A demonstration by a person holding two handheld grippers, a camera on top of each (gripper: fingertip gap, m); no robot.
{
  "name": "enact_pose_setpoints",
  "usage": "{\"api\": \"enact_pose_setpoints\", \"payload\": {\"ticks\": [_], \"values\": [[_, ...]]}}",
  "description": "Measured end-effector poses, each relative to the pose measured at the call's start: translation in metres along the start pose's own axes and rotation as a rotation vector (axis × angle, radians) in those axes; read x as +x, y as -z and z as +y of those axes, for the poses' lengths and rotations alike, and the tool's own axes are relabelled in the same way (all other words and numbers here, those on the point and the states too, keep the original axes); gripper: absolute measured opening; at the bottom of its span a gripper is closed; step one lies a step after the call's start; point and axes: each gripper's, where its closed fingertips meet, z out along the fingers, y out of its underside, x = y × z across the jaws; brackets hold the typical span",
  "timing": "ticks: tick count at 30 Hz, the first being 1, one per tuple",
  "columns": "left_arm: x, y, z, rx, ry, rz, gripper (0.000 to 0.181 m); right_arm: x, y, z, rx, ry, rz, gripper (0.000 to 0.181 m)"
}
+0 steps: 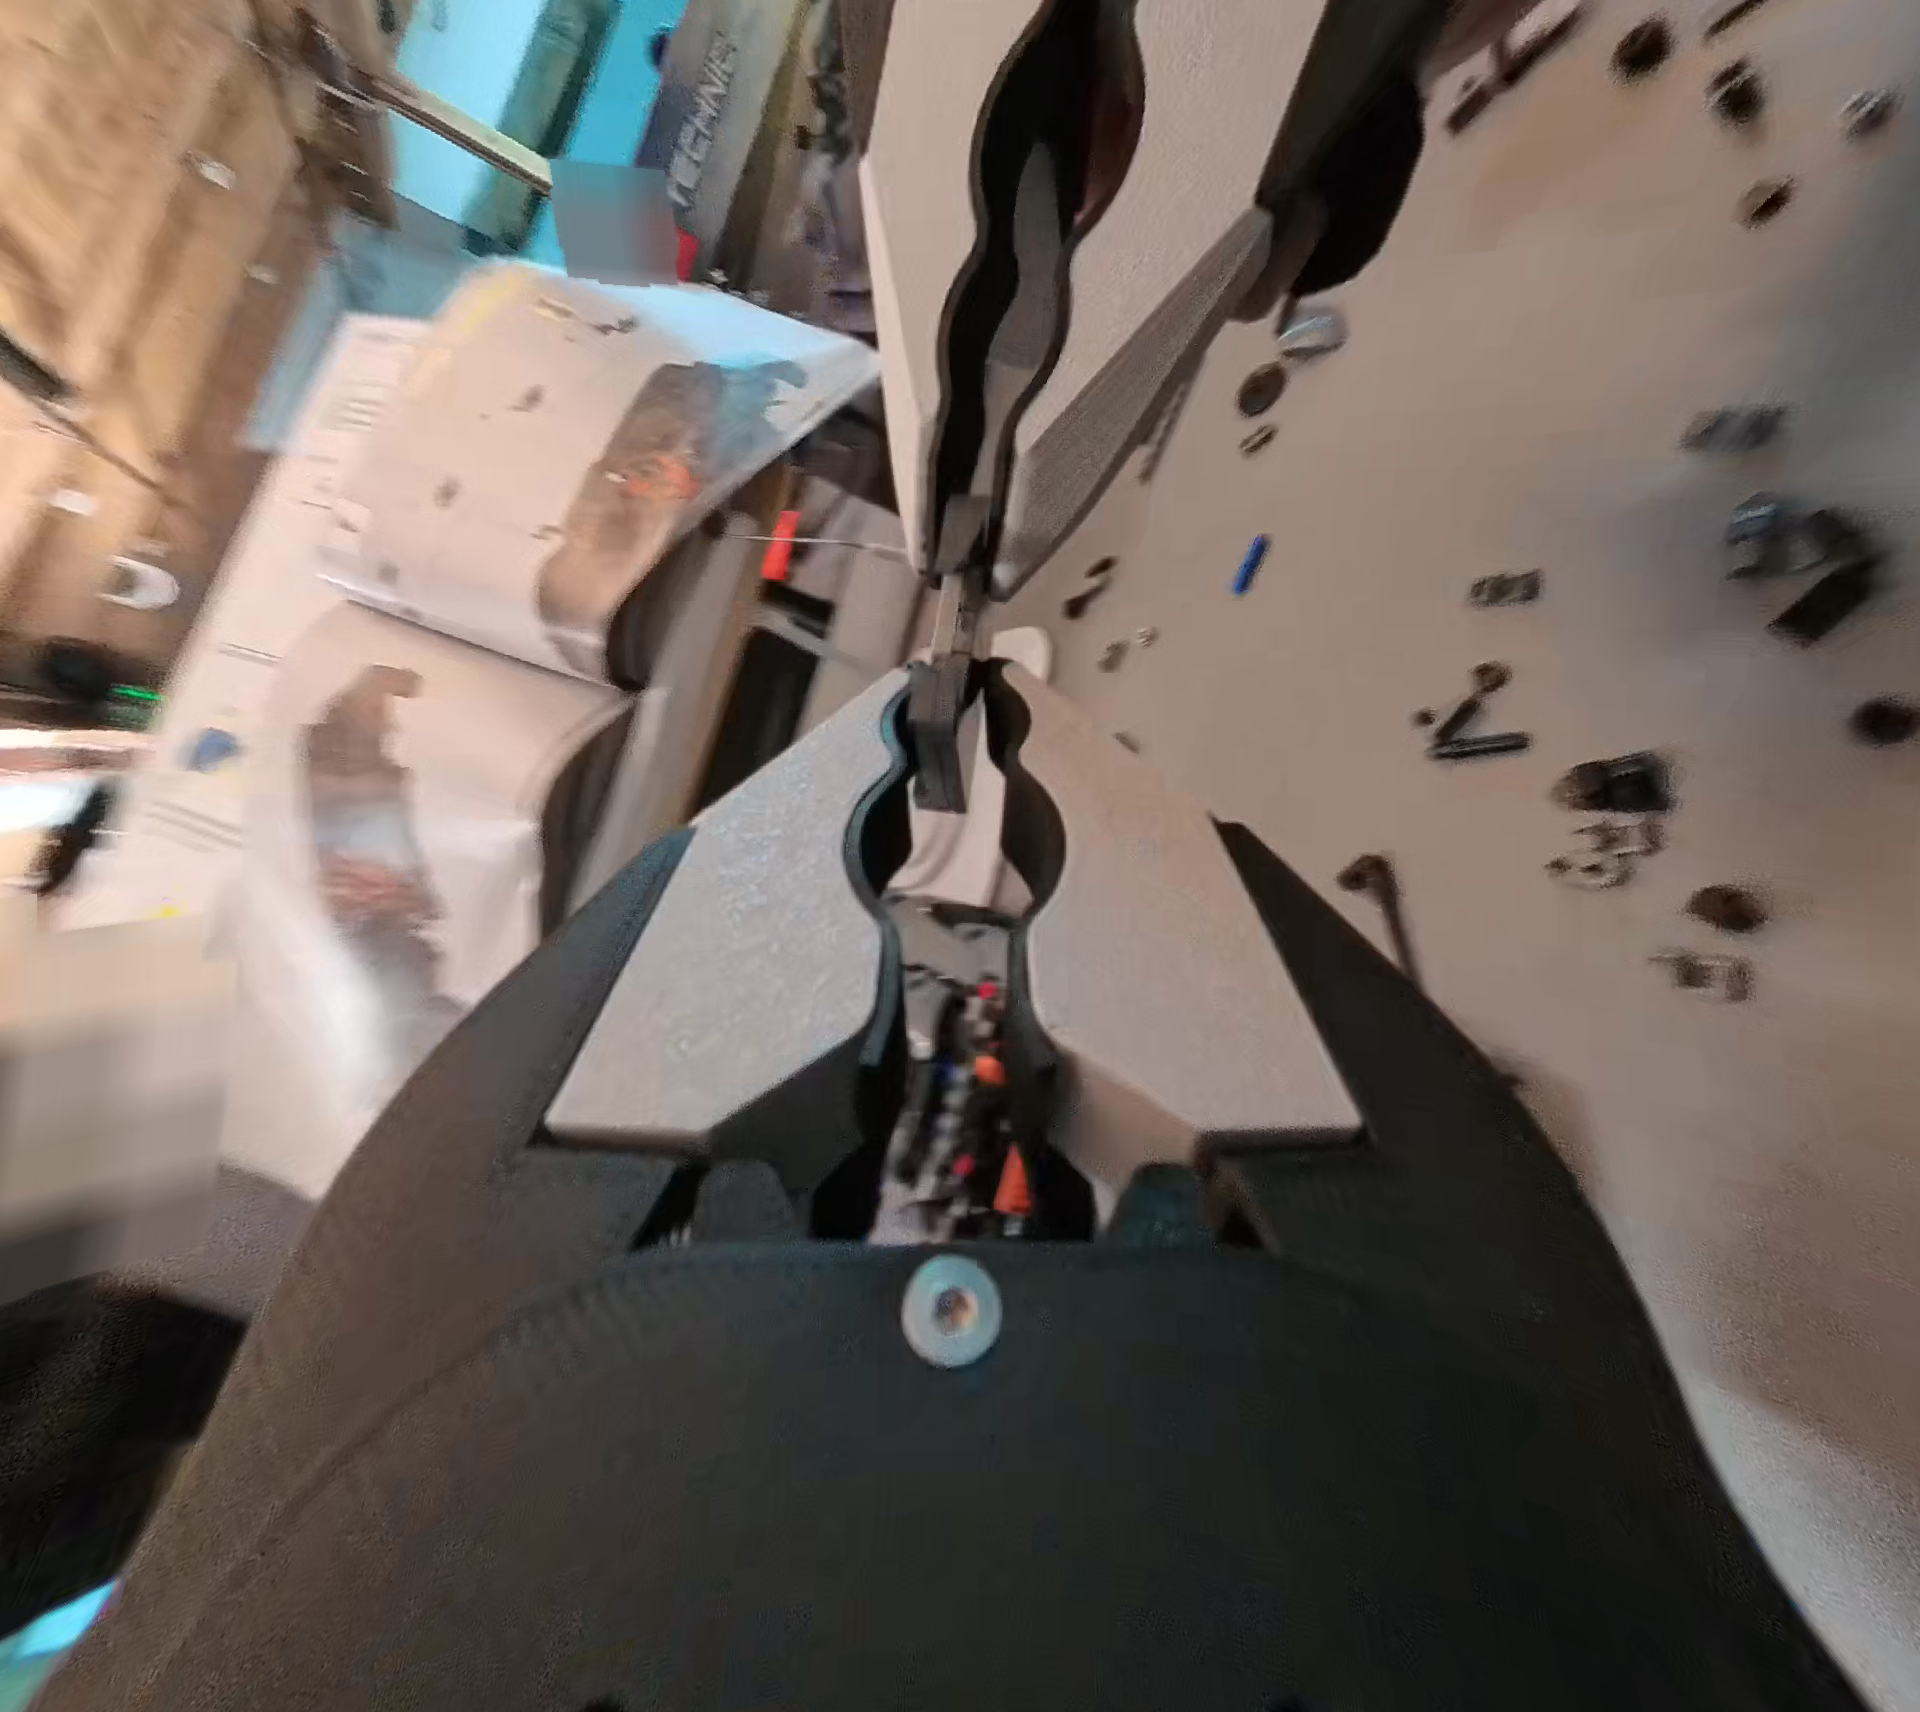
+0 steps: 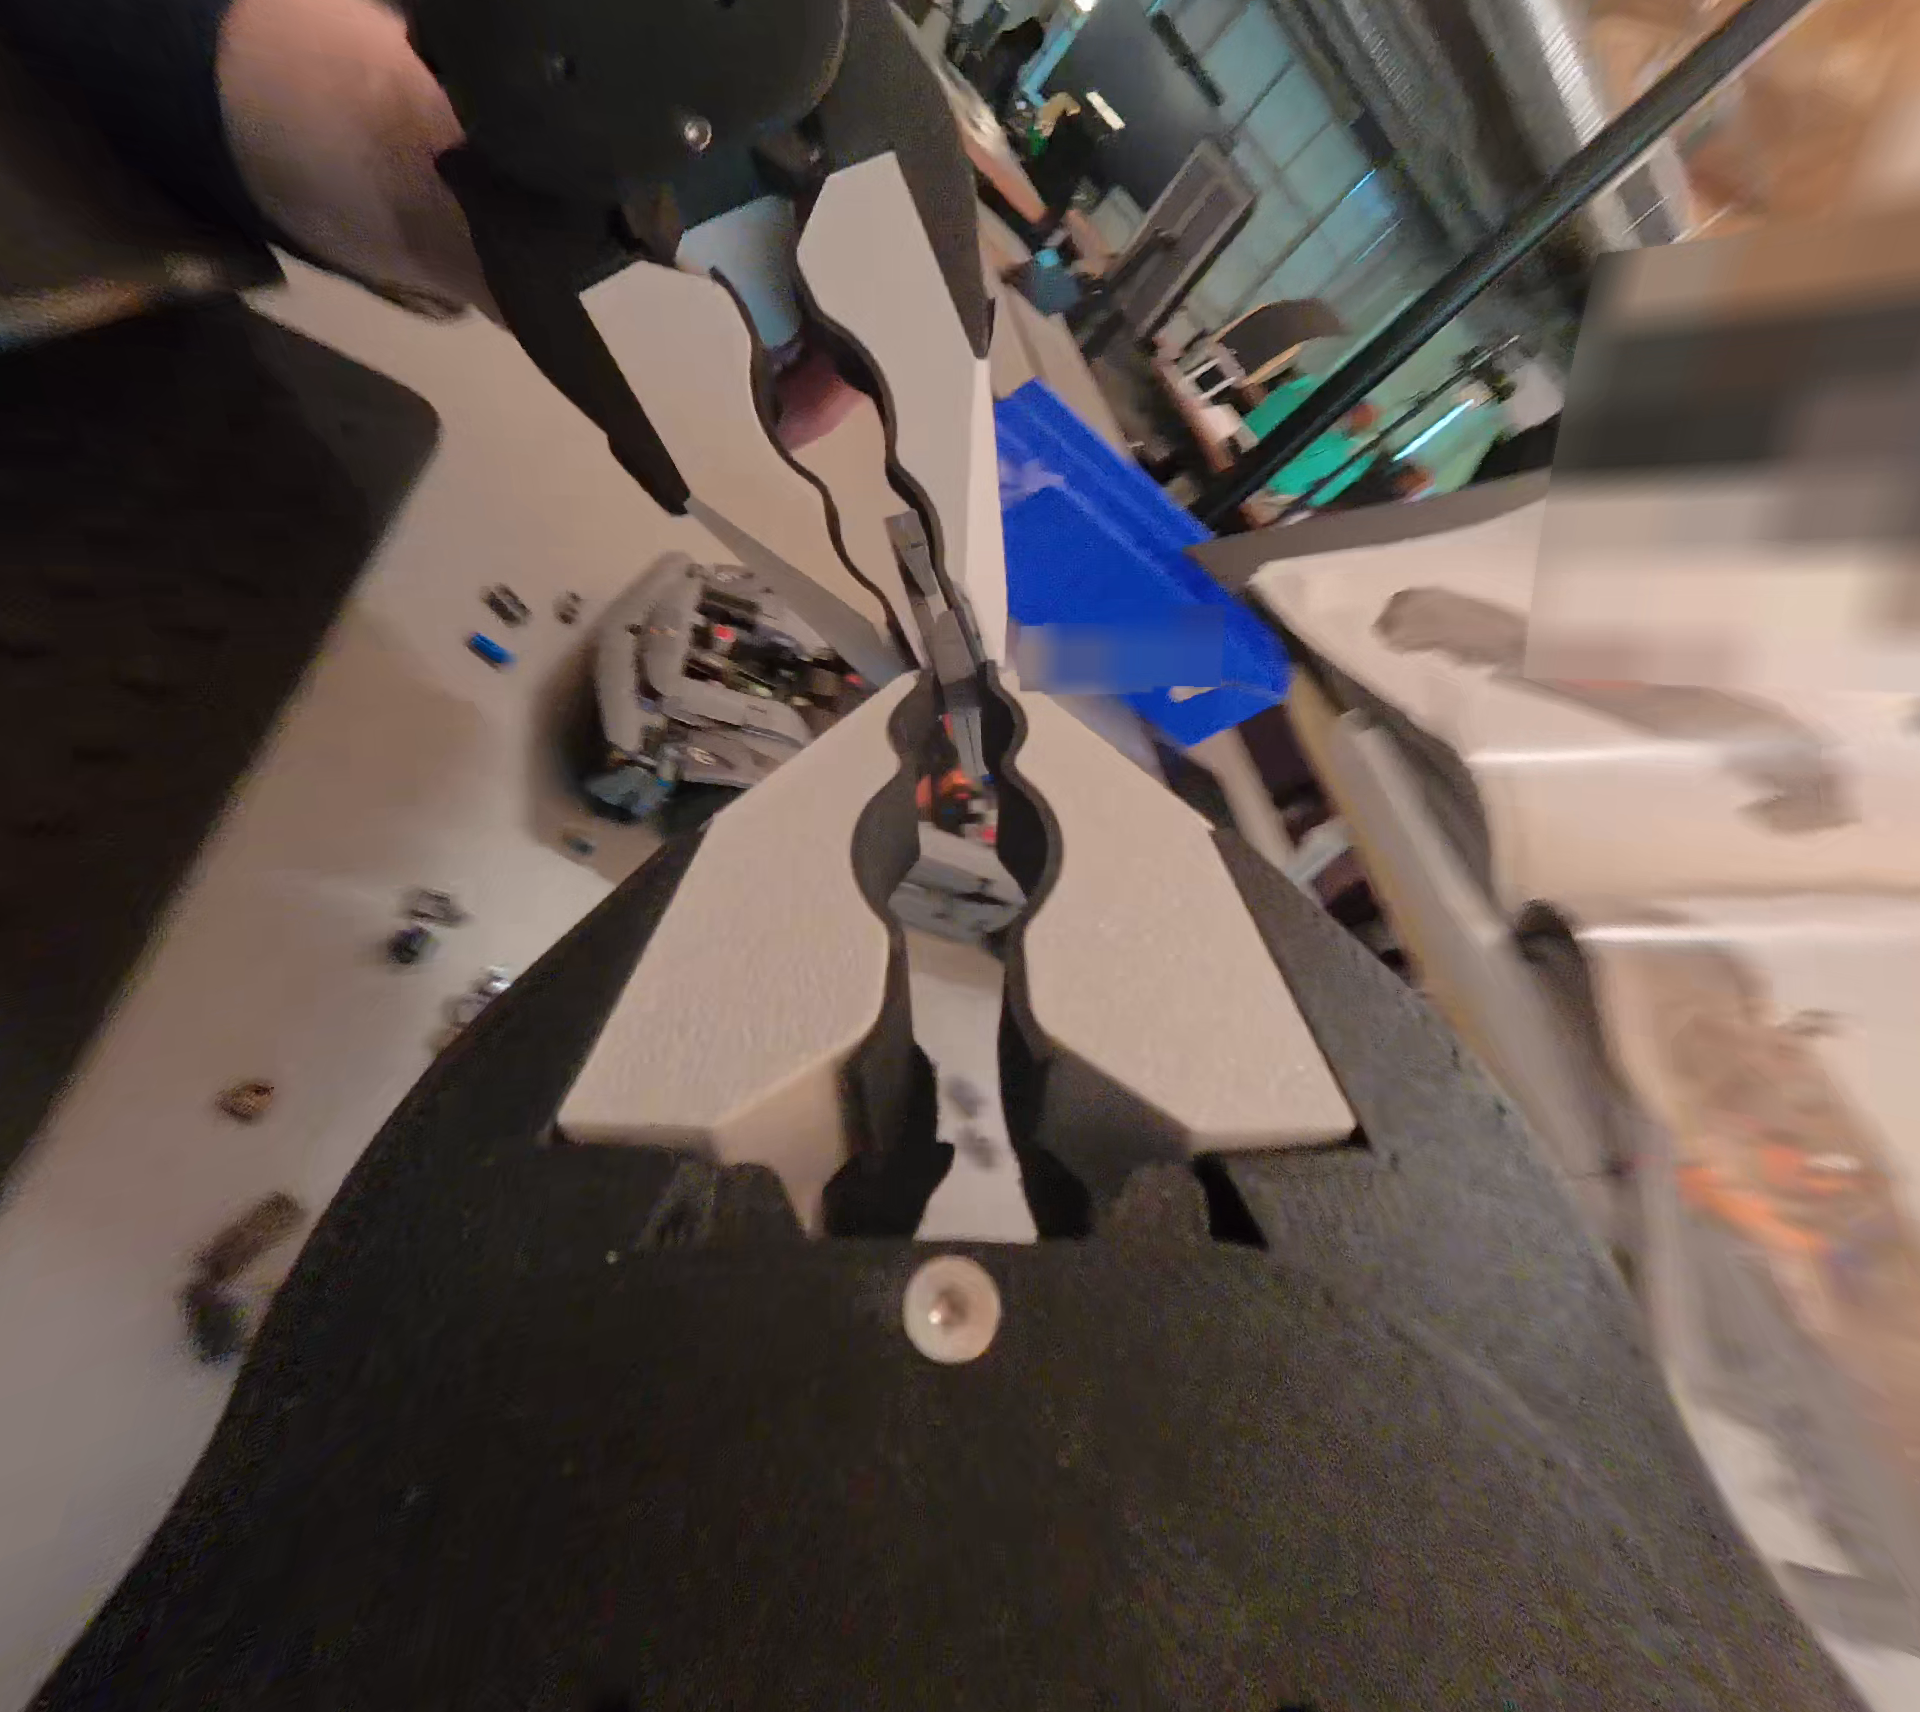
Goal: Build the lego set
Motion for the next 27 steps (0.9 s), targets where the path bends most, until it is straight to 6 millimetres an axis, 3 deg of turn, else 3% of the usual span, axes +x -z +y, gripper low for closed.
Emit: {"api": "enact_pose_setpoints", "payload": {"ticks": [7, 13, 15, 20, 27], "values": [[0.012, -0.003, 0.001, 0.111, 0.412, 0.252, 0.005, 0.002, -0.003, 0.010, 0.127, -0.642, -0.256, 0.006], [0.018, -0.005, 0.003, 0.171, 0.694, 0.425, 0.005, 0.000, -0.007, 0.019, 0.175, -1.008, -0.401, 0.005], [0.020, -0.006, 0.003, 0.181, 0.773, 0.470, 0.004, 0.000, -0.007, 0.021, 0.186, -1.050, -0.418, 0.005], [0.021, -0.005, 0.003, 0.220, 0.912, 0.561, 0.003, 0.002, -0.008, 0.019, 0.176, -0.972, -0.374, 0.008], [0.023, -0.008, 0.006, 0.212, 0.881, 0.533, 0.007, 0.001, -0.007, 0.018, 0.152, -0.885, -0.345, 0.004]]}}
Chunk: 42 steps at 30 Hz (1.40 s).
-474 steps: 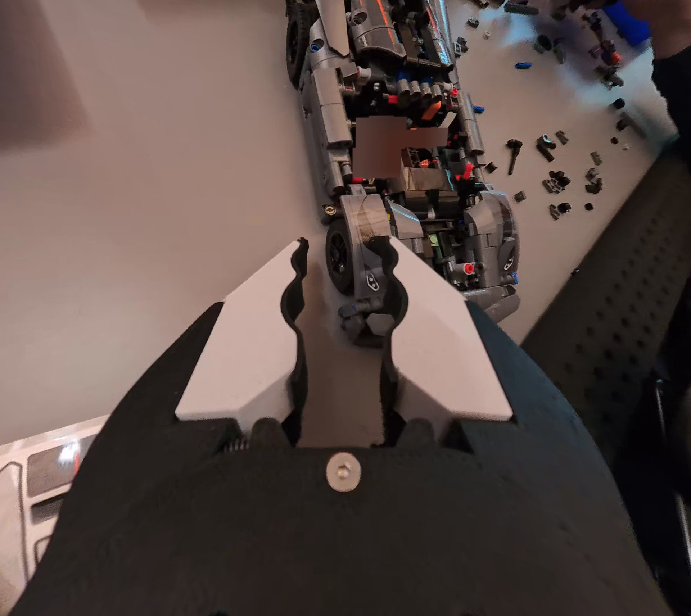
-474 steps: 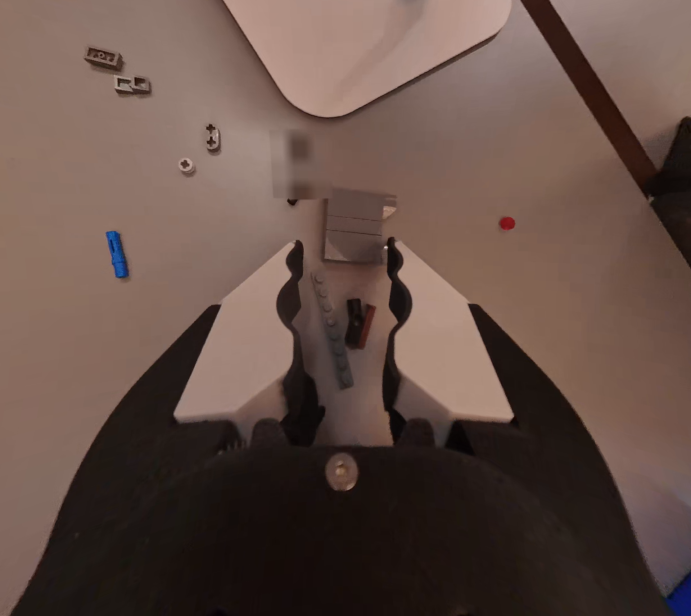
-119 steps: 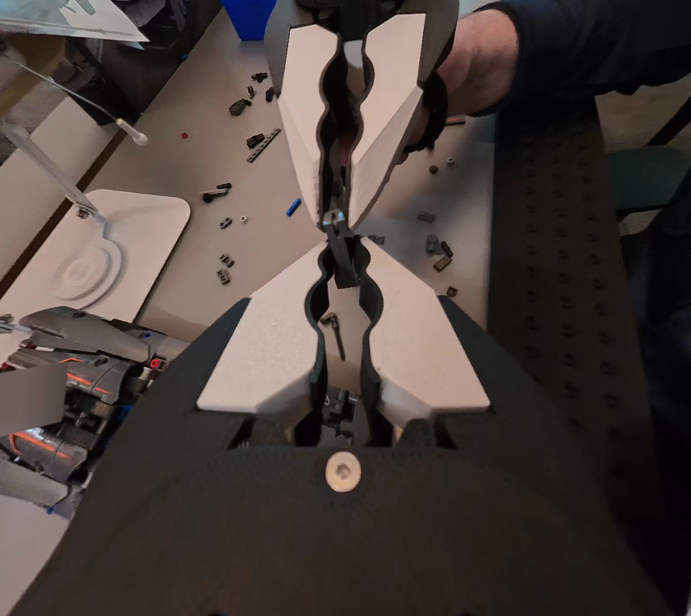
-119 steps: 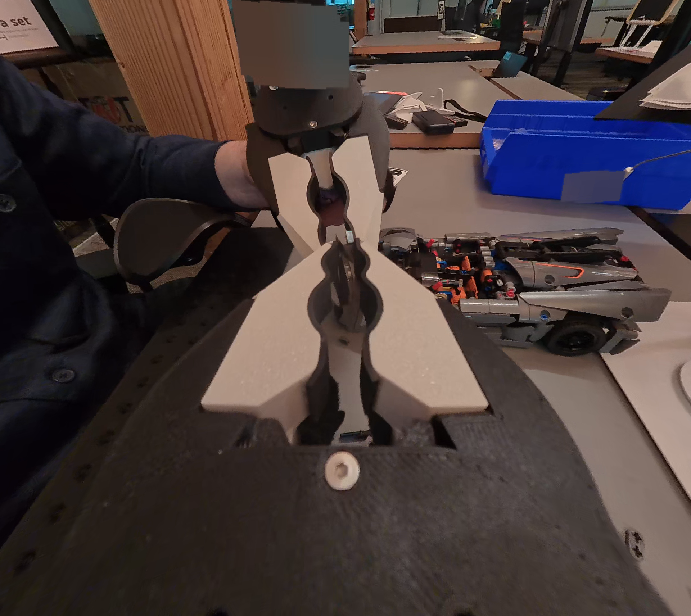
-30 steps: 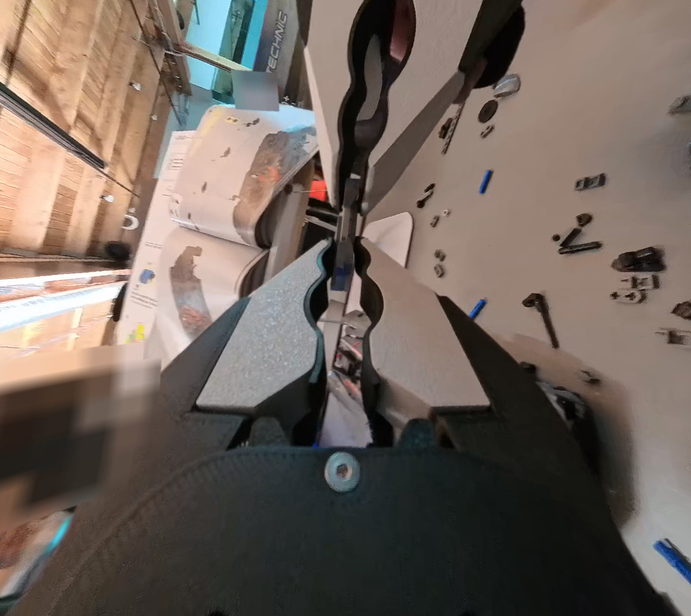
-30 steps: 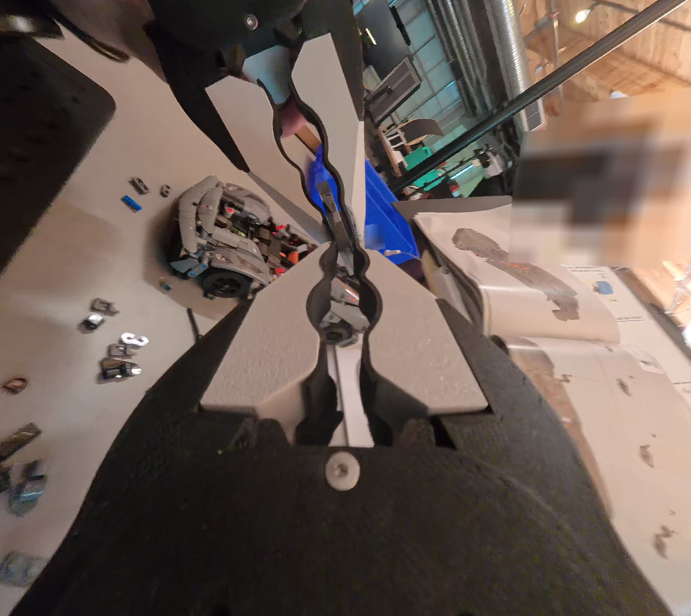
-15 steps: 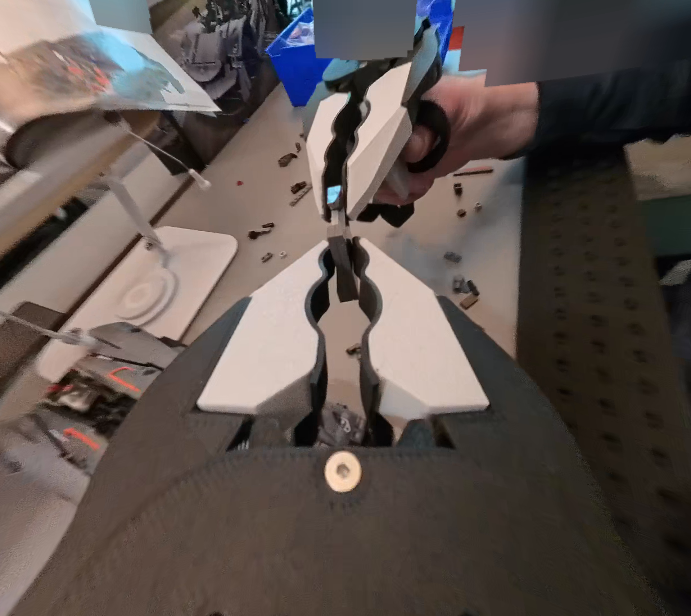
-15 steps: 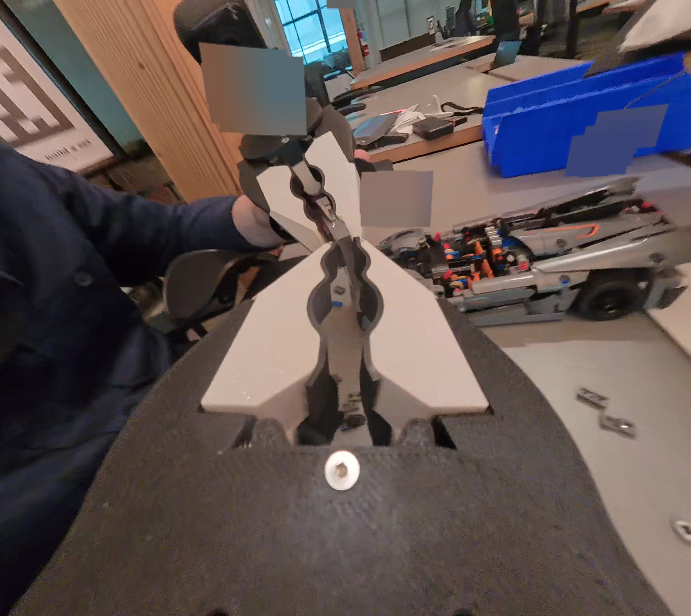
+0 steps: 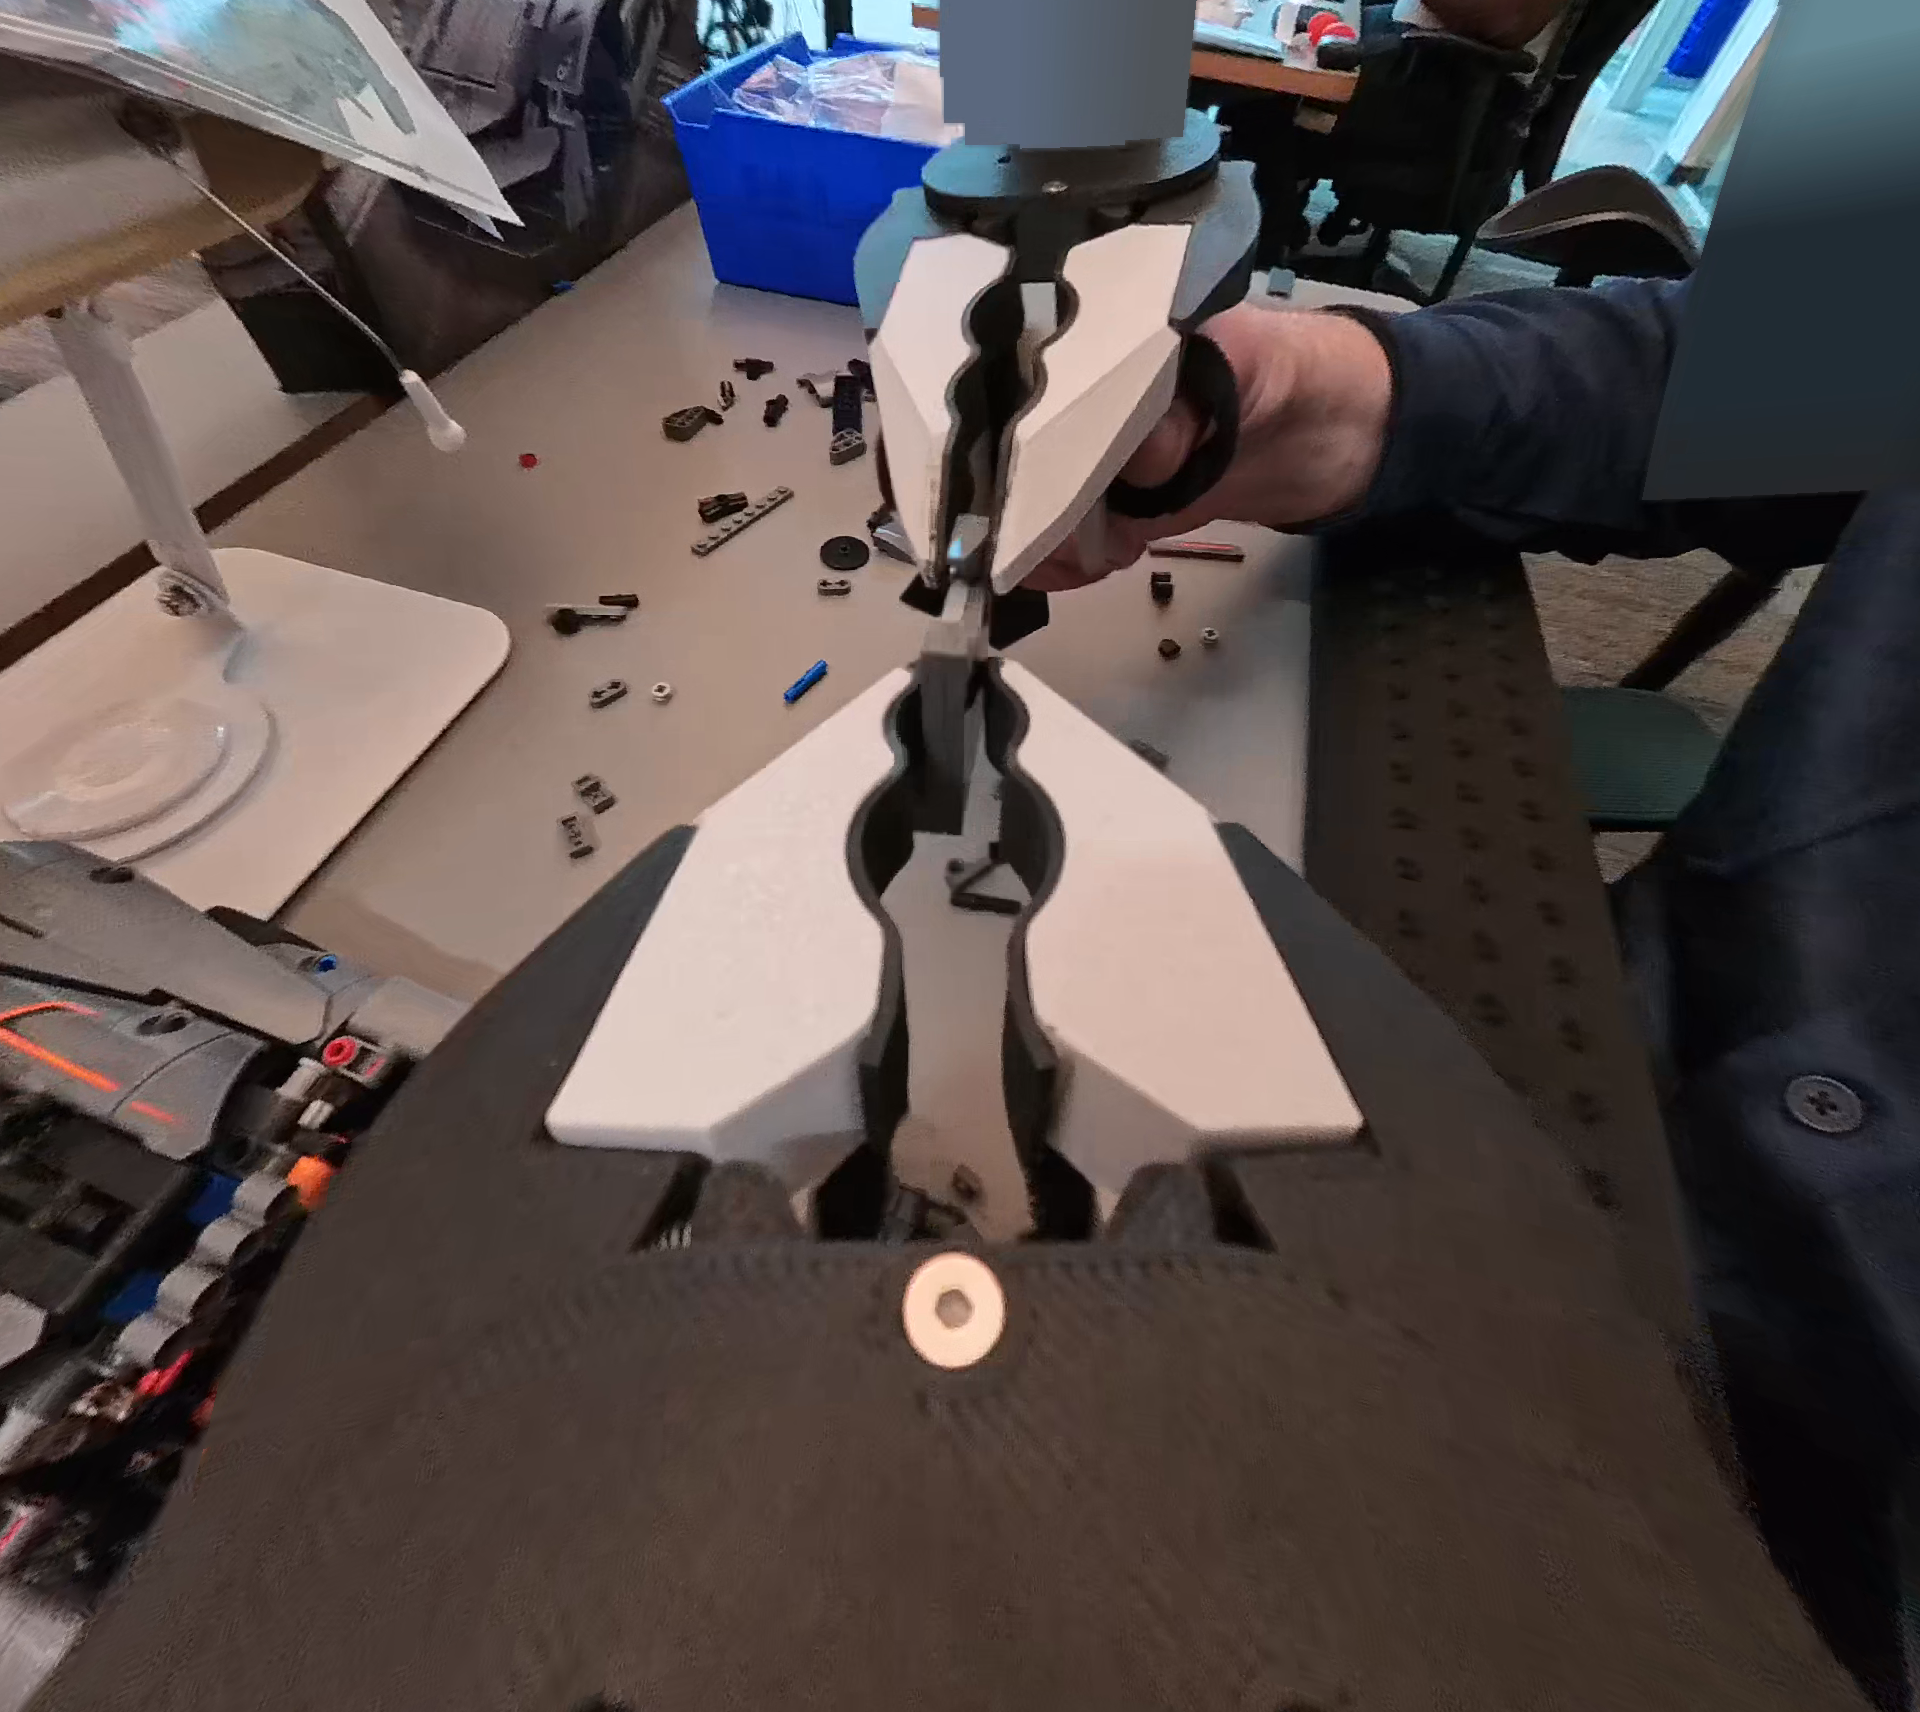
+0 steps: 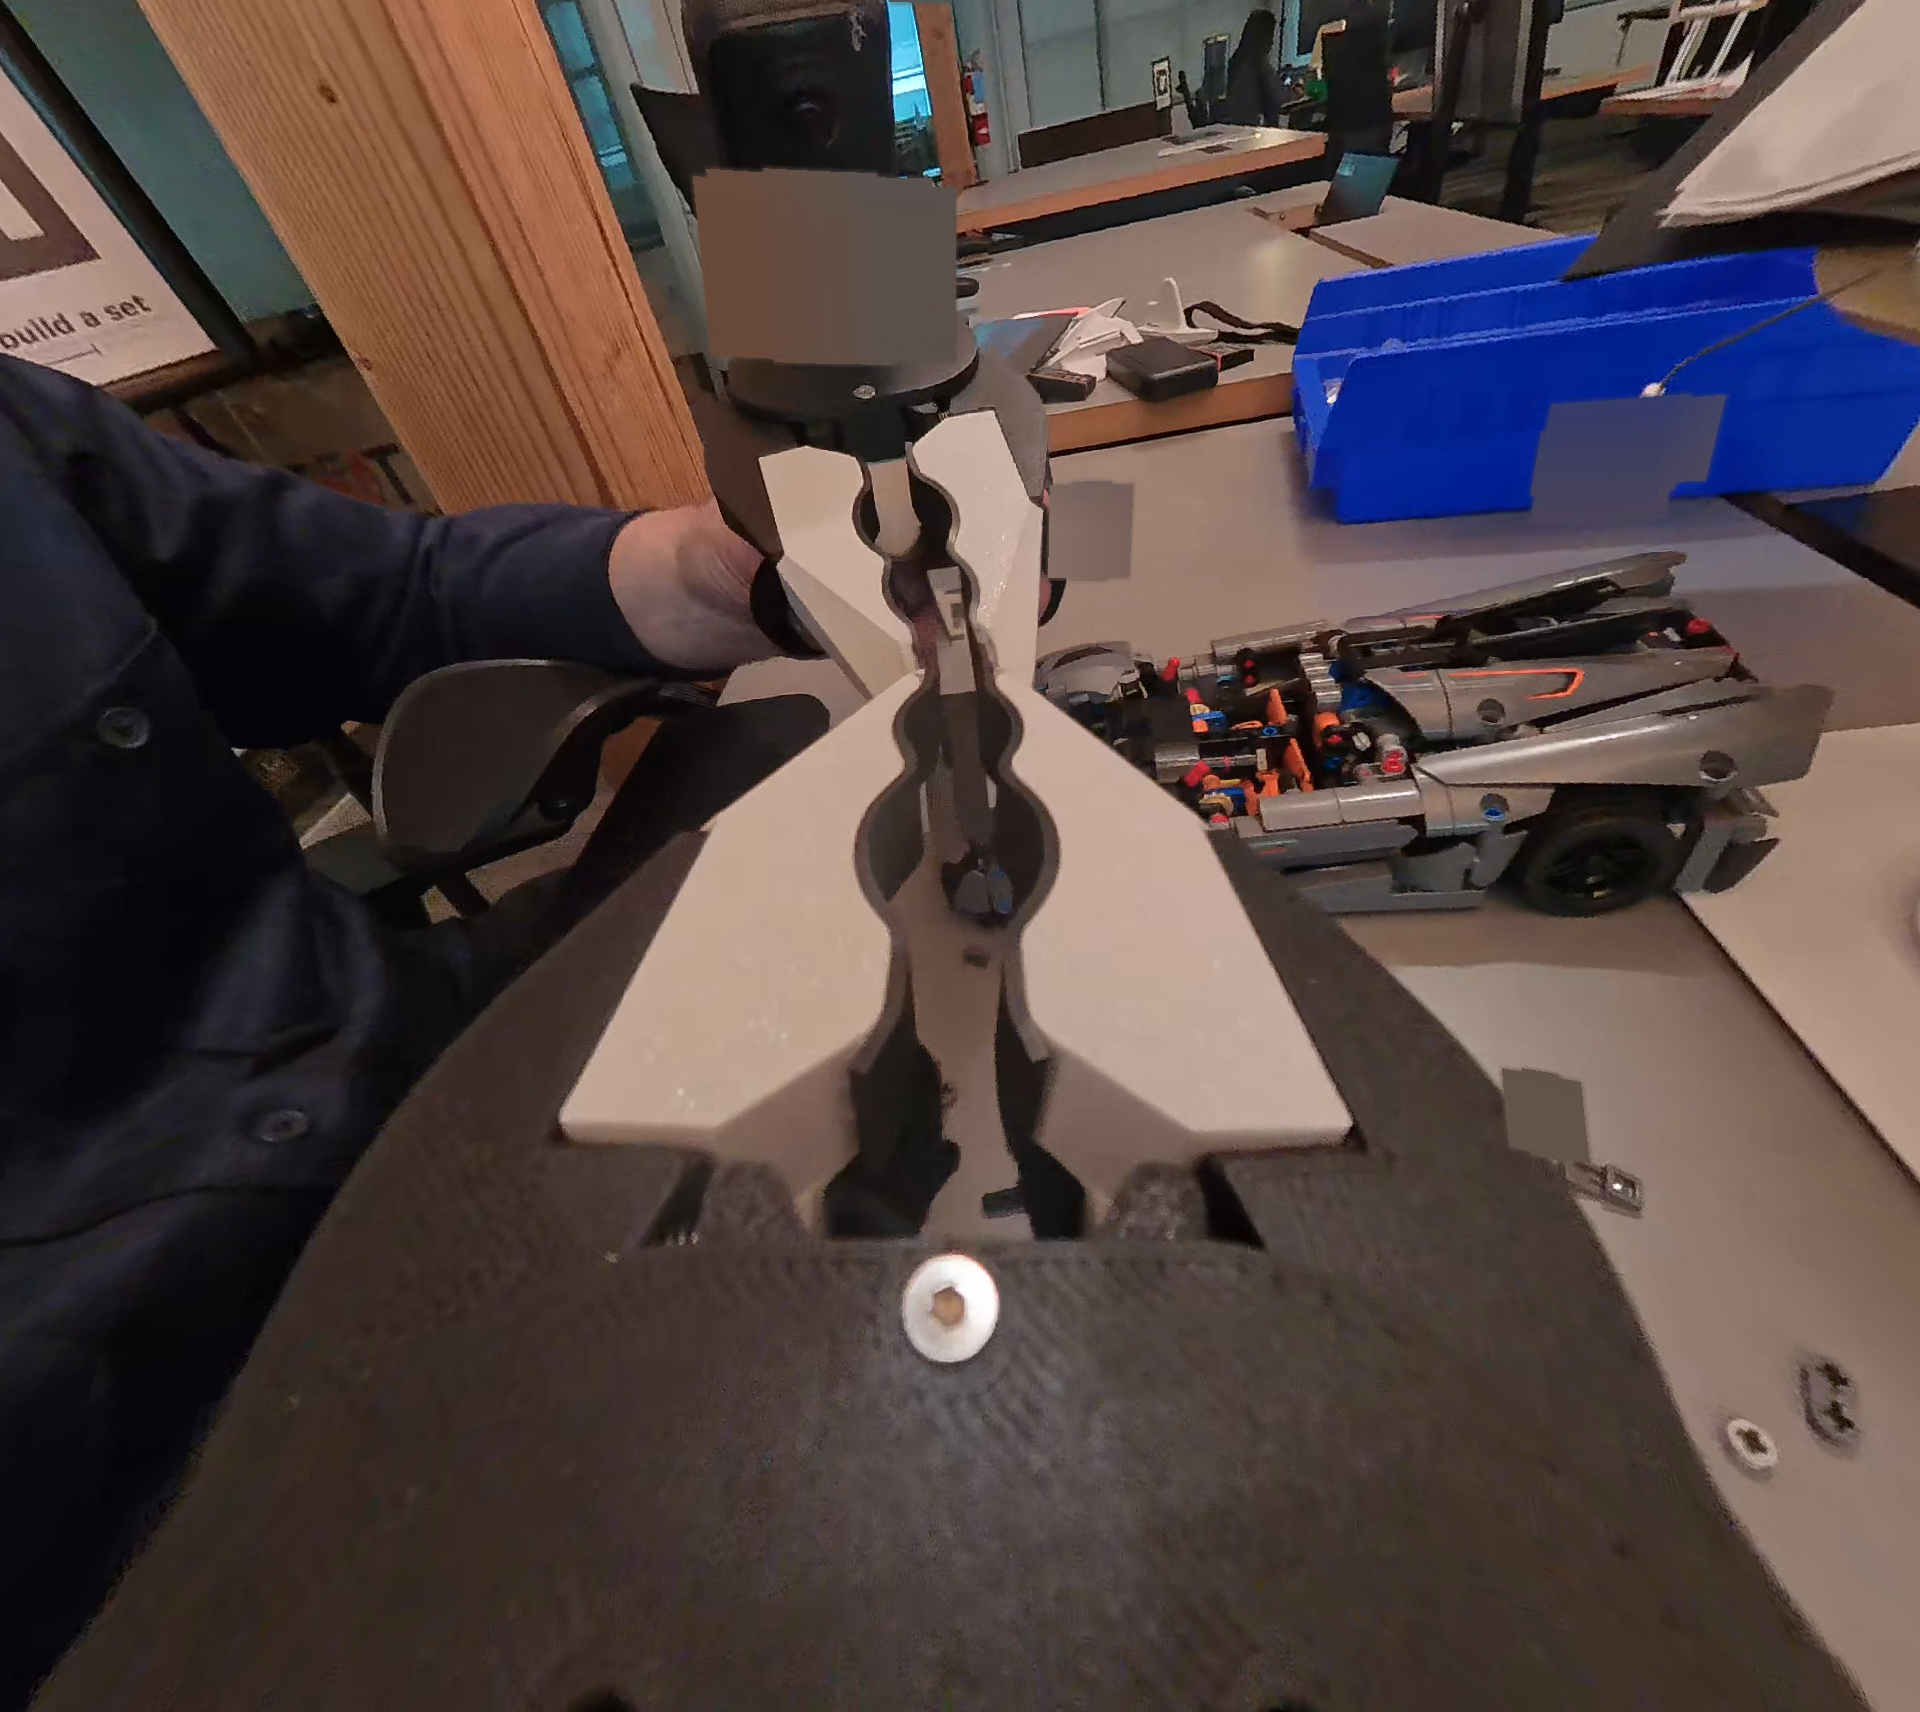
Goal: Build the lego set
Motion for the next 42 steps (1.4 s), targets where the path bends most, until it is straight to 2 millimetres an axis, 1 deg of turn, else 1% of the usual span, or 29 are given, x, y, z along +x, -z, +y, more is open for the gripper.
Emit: {"api": "enact_pose_setpoints", "payload": {"ticks": [2, 6, 8, 10, 13, 14, 16, 17, 18, 20, 23, 26, 30, 36, 42], "values": [[-0.001, 0.003, -0.004, 0.025, 0.003, -0.002, 0.008, 0.000, 0.002, -0.005, 0.023, 0.005, 0.003, 0.003], [0.000, 0.005, -0.006, 0.038, -0.002, 0.008, 0.003, 0.001, 0.004, -0.008, 0.044, -0.020, 0.002, 0.005], [-0.002, 0.005, -0.007, 0.037, -0.027, -0.027, 0.003, 0.005, 0.005, -0.012, 0.061, 0.009, 0.044, 0.017], [-0.005, 0.006, -0.008, 0.024, -0.055, -0.060, 0.003, 0.002, 0.005, -0.014, 0.040, 0.115, 0.084, 0.019], [-0.004, 0.004, -0.006, -0.017, -0.119, -0.093, 0.003, -0.008, 0.000, -0.012, -0.033, 0.381, 0.172, 0.017], [-0.003, 0.003, -0.004, -0.034, -0.146, -0.105, 0.003, -0.010, -0.003, -0.011, -0.055, 0.446, 0.197, 0.017], [0.000, -0.001, -0.001, -0.070, -0.196, -0.119, 0.003, -0.011, -0.008, -0.006, -0.096, 0.519, 0.240, 0.014], [0.001, -0.003, 0.001, -0.092, -0.220, -0.127, 0.003, -0.011, -0.010, -0.004, -0.107, 0.540, 0.249, 0.008], [0.002, -0.005, 0.003, -0.110, -0.248, -0.139, 0.003, -0.011, -0.010, -0.002, -0.119, 0.554, 0.252, 0.006], [0.000, -0.005, 0.004, -0.131, -0.289, -0.173, 0.003, -0.010, -0.009, -0.001, -0.130, 0.568, 0.256, 0.006], [0.000, -0.003, 0.000, -0.112, -0.287, -0.182, 0.003, -0.010, -0.007, -0.005, -0.122, 0.581, 0.278, 0.006], [-0.002, -0.002, -0.002, -0.104, -0.304, -0.202, 0.003, -0.009, -0.005, -0.006, -0.138, 0.614, 0.304, 0.002], [-0.004, -0.003, 0.001, -0.135, -0.352, -0.233, 0.003, -0.010, -0.006, -0.004, -0.146, 0.611, 0.294, 0.003], [-0.004, -0.003, 0.001, -0.139, -0.366, -0.243, 0.003, -0.010, -0.006, -0.003, -0.161, 0.606, 0.295, 0.002], [-0.008, -0.001, -0.001, -0.141, -0.389, -0.289, 0.003, -0.008, -0.005, -0.004, -0.160, 0.539, 0.306, 0.000]]}}
